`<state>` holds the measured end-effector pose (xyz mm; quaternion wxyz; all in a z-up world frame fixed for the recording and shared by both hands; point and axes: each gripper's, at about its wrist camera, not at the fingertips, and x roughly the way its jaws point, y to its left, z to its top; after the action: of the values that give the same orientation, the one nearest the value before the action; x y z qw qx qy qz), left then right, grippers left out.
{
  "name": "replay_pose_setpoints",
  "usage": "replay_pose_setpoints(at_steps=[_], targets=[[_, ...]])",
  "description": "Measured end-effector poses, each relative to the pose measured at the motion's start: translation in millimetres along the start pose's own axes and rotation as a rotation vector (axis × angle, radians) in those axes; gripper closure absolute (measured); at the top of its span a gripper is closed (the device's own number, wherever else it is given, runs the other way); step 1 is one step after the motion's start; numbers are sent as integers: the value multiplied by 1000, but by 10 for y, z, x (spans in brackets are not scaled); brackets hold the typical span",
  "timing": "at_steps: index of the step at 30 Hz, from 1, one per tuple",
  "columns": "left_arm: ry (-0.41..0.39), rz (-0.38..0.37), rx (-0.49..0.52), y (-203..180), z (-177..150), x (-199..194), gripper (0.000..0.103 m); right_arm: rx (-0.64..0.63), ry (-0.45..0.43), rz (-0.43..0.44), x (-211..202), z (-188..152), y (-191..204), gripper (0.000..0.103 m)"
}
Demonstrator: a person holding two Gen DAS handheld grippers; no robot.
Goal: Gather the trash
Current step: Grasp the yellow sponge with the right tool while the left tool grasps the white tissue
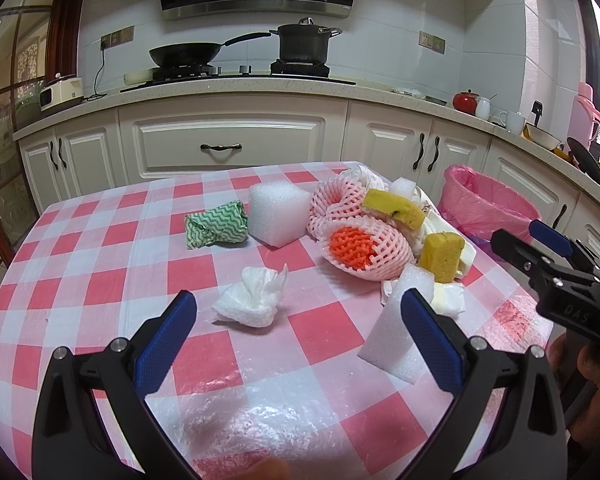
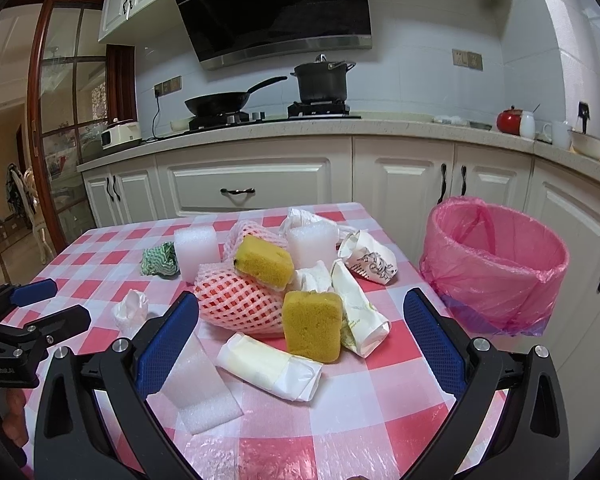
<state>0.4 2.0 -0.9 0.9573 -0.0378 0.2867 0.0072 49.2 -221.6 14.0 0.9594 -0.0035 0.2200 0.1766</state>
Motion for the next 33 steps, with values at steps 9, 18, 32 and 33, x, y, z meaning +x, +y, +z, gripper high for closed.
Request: replay_pose_setpoints(at_steps=[9, 18, 32, 33], targets=[[99, 2, -39, 183, -8, 264, 5, 24, 180, 28, 321, 68, -222, 7], [170, -4, -66, 352, 54, 616, 18, 27, 287, 54, 729, 143, -359, 7], [250, 6, -82, 444, 58, 938, 30, -28, 390, 107, 1085, 75, -83, 39], [255, 7, -85, 456, 58, 960, 31, -28, 398, 106, 1112, 74, -78, 43]])
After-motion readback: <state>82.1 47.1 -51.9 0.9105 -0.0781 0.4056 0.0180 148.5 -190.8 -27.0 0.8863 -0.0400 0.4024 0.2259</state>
